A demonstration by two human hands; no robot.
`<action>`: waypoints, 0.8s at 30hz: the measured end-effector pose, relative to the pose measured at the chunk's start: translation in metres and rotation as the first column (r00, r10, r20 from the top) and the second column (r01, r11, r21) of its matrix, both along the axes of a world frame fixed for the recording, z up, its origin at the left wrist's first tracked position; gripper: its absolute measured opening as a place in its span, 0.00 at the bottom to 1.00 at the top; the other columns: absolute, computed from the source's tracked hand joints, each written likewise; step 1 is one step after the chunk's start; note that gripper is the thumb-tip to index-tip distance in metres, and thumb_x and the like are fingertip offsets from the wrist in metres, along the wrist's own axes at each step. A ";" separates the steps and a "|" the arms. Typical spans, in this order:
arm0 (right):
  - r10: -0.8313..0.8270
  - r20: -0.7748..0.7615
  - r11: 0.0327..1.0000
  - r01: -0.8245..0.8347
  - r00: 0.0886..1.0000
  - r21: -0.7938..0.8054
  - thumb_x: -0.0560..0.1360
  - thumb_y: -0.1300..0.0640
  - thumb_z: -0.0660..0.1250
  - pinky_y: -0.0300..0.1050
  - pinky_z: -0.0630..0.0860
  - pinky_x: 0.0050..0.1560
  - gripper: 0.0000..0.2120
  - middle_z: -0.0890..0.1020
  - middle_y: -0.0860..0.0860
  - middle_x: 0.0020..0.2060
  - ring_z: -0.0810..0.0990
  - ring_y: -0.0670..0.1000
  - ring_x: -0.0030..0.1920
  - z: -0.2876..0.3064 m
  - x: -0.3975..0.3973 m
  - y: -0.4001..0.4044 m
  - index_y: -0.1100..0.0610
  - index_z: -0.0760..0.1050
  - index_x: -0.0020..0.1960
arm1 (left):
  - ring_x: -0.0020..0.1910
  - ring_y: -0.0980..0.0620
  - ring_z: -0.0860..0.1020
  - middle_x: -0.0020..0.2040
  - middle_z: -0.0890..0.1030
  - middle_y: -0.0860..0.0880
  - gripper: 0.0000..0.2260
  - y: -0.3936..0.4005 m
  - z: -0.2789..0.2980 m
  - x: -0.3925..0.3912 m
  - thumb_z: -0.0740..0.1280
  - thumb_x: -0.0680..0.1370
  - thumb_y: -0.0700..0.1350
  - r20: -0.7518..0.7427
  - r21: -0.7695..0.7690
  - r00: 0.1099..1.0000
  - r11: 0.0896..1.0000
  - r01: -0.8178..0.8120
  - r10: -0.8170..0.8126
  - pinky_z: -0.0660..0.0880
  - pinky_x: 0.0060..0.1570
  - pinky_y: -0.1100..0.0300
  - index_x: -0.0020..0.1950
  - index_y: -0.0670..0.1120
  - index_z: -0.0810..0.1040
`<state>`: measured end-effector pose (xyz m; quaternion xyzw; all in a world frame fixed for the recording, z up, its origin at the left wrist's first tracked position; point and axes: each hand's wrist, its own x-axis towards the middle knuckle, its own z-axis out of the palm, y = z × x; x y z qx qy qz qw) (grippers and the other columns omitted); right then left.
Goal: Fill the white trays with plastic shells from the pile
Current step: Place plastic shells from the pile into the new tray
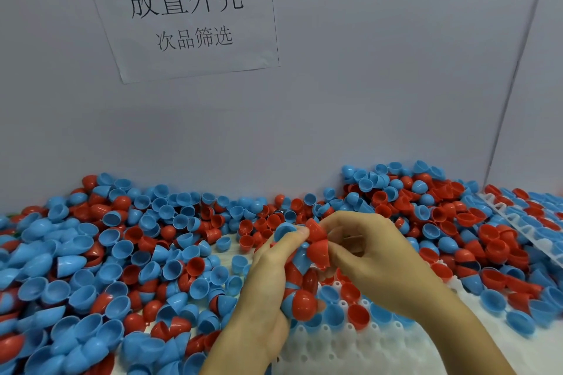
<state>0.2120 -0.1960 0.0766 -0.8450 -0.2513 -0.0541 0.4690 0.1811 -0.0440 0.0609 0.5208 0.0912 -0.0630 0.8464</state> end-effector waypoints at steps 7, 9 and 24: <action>-0.016 0.056 1.000 0.018 0.998 -0.025 0.77 0.57 0.72 0.43 0.83 0.46 0.05 0.85 0.43 0.40 0.84 0.46 0.43 -0.001 0.000 0.000 0.48 0.83 0.50 | 0.36 0.48 0.84 0.43 0.85 0.43 0.32 -0.002 -0.001 0.000 0.75 0.63 0.57 -0.014 0.024 1.000 1.000 -0.016 0.017 0.77 0.28 0.58 0.63 0.43 0.79; -0.015 0.052 1.000 0.016 0.999 -0.010 0.76 0.59 0.72 0.43 0.83 0.45 0.06 0.85 0.44 0.40 0.85 0.46 0.42 -0.001 -0.001 -0.002 0.49 0.83 0.50 | 0.37 0.48 0.85 0.45 0.86 0.42 0.33 -0.003 -0.001 0.000 0.75 0.62 0.58 -0.011 0.034 1.000 0.999 -0.014 0.015 0.77 0.28 0.57 0.64 0.44 0.78; -0.418 0.089 0.845 0.422 0.904 -0.328 0.76 0.59 0.71 0.29 0.77 0.34 0.07 0.82 0.39 0.37 0.82 0.40 0.38 -0.010 0.004 -0.118 0.48 0.83 0.50 | 0.31 0.50 0.81 0.35 0.82 0.47 0.10 0.003 0.005 -0.002 0.73 0.71 0.51 0.048 -0.058 0.999 0.998 -0.001 0.003 0.76 0.26 0.57 0.48 0.48 0.83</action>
